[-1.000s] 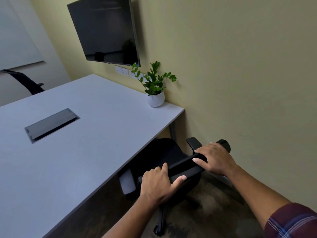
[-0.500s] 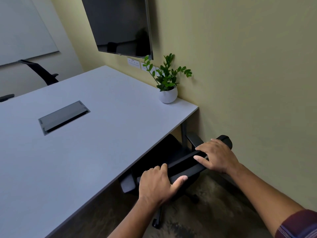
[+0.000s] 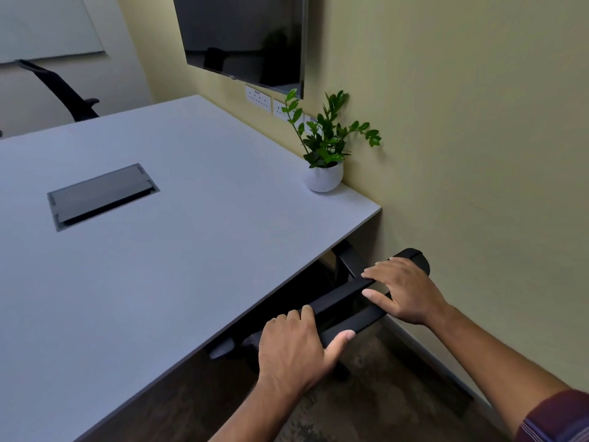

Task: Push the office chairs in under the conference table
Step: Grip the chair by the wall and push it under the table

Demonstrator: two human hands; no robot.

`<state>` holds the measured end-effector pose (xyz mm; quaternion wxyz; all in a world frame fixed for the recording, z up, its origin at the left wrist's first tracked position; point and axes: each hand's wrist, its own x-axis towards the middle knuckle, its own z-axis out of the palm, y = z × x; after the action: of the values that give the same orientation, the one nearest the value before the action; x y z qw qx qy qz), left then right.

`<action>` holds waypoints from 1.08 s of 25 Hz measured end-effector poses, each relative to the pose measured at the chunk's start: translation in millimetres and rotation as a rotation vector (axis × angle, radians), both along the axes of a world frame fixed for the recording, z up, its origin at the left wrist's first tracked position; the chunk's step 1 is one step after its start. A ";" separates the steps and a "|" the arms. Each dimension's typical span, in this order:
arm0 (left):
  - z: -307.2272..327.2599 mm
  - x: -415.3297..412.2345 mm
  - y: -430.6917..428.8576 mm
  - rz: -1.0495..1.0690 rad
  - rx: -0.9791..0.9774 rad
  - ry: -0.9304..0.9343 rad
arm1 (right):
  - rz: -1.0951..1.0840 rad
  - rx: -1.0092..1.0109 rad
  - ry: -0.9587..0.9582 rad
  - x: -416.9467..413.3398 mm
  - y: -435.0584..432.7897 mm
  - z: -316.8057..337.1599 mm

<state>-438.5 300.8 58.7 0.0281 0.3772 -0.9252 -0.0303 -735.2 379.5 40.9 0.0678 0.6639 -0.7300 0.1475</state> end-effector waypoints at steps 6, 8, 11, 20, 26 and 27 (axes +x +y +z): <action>0.2 -13.1 -24.2 0.027 -0.014 0.024 | 0.034 0.003 0.013 -18.4 -34.2 0.8; -1.7 -21.3 -31.8 0.040 -0.024 0.041 | 0.056 -0.003 0.020 -27.5 -46.8 0.4; -1.7 -35.0 -42.1 0.068 -0.018 0.058 | 0.086 -0.002 0.031 -44.1 -64.5 0.1; -0.6 -92.4 -62.1 0.213 0.002 0.076 | 0.178 0.034 -0.006 -102.0 -116.5 3.4; 2.4 -119.0 -66.7 0.289 0.016 0.077 | 0.233 0.023 -0.019 -127.6 -134.0 3.3; 2.8 -120.1 -67.5 0.301 0.020 0.077 | 0.240 0.012 -0.019 -128.3 -134.4 1.9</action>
<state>-558.6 233.3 61.4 0.0639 0.5104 -0.8562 -0.0491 -863.5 245.0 42.8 0.0385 0.7456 -0.6466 0.1565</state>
